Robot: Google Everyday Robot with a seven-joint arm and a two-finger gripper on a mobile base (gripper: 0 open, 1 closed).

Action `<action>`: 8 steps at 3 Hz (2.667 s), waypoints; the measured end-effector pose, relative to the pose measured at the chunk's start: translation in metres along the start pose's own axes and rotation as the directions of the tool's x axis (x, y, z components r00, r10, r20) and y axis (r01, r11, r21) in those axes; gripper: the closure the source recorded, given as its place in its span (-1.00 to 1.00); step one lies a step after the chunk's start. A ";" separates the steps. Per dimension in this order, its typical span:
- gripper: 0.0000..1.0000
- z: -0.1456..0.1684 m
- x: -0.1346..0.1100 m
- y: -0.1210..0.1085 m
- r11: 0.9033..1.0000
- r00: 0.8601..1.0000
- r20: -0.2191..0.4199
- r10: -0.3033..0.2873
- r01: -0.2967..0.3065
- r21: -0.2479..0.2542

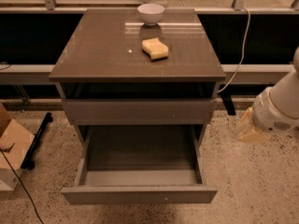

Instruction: Close middle drawer

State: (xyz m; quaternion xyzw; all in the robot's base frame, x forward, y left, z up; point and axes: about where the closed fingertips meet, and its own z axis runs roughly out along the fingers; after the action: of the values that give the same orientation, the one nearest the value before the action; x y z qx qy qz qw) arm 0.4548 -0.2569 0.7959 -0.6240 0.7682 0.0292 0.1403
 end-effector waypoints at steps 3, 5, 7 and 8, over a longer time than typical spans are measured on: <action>1.00 0.046 0.002 0.008 0.998 0.999 -0.036 -0.038 0.037 -0.045; 1.00 0.125 0.018 0.050 0.991 0.999 -0.027 -0.045 0.041 -0.127; 1.00 0.225 0.035 0.120 0.970 0.999 0.001 0.048 -0.046 -0.239; 1.00 0.262 0.039 0.136 0.952 0.996 0.003 0.093 -0.088 -0.295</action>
Offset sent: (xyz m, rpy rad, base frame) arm 0.0070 0.0118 -0.0321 -0.0883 0.0226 0.0655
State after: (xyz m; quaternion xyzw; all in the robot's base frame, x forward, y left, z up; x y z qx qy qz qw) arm 0.3630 -0.2068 0.5167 -0.6017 0.7819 0.1548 0.0510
